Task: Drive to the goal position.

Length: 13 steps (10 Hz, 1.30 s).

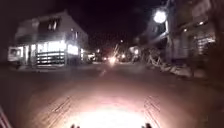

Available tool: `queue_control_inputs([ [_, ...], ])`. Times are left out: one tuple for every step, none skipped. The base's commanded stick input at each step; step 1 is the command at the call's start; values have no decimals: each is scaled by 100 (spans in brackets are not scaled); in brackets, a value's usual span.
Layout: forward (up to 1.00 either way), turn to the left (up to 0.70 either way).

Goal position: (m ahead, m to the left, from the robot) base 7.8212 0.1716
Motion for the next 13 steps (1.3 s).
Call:
queue_control_inputs([
  [85,-5],
  [85,0],
  [85,0],
  [85,0],
  [85,0],
  [85,0],
  [85,0],
  [85,0],
  [85,0],
  [85,-15],
  [85,-34],
  [85,-34],
  [85,-34],
])
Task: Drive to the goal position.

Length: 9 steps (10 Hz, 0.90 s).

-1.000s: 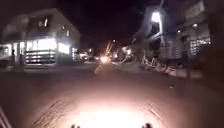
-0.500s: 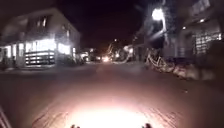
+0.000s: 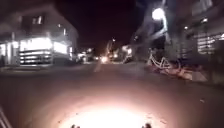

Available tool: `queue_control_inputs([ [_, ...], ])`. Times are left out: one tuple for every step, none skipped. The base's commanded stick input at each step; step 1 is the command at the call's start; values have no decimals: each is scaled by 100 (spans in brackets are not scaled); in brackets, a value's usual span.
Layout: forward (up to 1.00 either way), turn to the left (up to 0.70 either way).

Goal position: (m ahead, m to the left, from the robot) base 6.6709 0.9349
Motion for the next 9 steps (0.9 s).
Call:
queue_control_inputs([
  [85,-12],
  [85,0],
  [85,0],
  [85,0],
  [85,0],
  [85,0],
  [85,0],
  [85,0],
  [85,0],
])
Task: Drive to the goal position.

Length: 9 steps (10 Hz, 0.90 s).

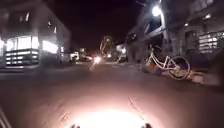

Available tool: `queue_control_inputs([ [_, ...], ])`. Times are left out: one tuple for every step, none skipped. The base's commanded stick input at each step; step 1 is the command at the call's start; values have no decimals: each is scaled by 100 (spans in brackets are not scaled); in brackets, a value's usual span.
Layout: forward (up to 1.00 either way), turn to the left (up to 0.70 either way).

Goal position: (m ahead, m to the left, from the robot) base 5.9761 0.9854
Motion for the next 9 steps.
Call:
queue_control_inputs([
  [85,0],
  [85,0],
  [85,0],
  [85,0],
  [85,0],
  [85,0],
  [85,0],
  [85,0],
  [85,0],
])
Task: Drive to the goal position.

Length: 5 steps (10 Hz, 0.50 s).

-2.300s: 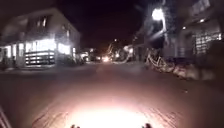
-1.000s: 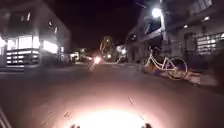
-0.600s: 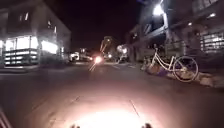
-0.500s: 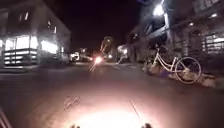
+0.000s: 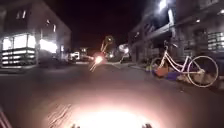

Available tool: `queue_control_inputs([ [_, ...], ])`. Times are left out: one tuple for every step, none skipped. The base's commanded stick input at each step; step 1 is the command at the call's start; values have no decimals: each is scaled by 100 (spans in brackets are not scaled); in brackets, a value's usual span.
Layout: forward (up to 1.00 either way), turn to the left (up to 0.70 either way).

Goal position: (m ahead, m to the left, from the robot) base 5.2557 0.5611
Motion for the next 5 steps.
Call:
queue_control_inputs([
  [85,0],
  [85,0],
  [85,0],
  [85,0],
  [85,0],
])
